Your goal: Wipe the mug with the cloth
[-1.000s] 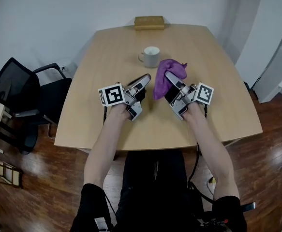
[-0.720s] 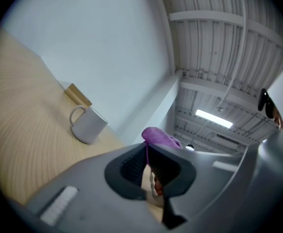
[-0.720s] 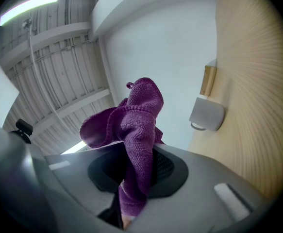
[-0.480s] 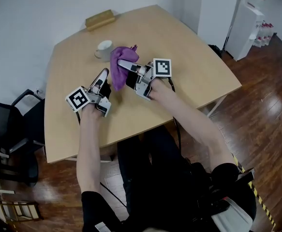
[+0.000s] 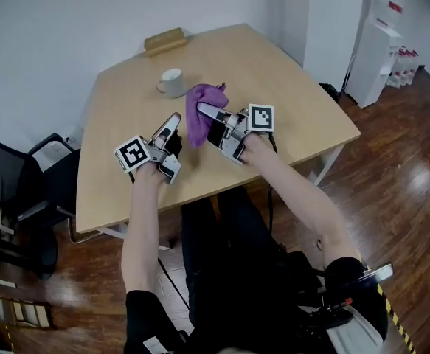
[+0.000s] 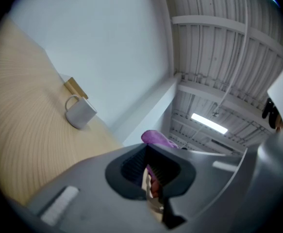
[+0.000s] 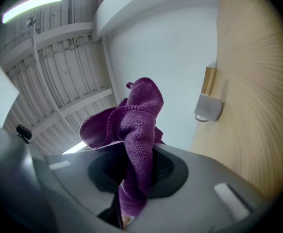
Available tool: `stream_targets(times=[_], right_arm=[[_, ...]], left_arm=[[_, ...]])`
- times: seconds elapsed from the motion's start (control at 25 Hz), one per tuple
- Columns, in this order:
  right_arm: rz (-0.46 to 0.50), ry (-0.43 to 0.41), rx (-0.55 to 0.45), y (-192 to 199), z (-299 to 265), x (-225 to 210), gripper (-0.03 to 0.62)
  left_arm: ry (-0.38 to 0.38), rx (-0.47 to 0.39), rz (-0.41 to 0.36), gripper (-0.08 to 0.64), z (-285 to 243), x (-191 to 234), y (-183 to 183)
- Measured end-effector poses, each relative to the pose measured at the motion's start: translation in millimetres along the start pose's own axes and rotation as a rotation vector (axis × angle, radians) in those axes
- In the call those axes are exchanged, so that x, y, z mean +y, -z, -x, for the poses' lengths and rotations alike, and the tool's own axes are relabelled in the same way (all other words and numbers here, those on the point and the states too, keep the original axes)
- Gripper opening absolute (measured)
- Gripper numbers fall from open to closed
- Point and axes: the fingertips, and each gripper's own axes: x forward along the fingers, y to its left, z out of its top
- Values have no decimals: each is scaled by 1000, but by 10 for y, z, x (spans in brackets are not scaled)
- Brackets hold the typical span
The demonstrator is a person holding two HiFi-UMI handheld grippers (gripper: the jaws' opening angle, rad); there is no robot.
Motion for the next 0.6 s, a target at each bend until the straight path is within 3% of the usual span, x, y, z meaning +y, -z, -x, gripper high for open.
stream_targets(times=[0.08,0.24,0.6], right_arm=[[-11,-22,-12,68,95,135,75],[11,-10,-2,225,281,223,75],[87,-27,55,842,632,815,75]], left_arm=[[36,8,7,2,-4,-129,100],[-30,32,-17,2,127,-120,298],[18,39,-59,2,461,-885,742]])
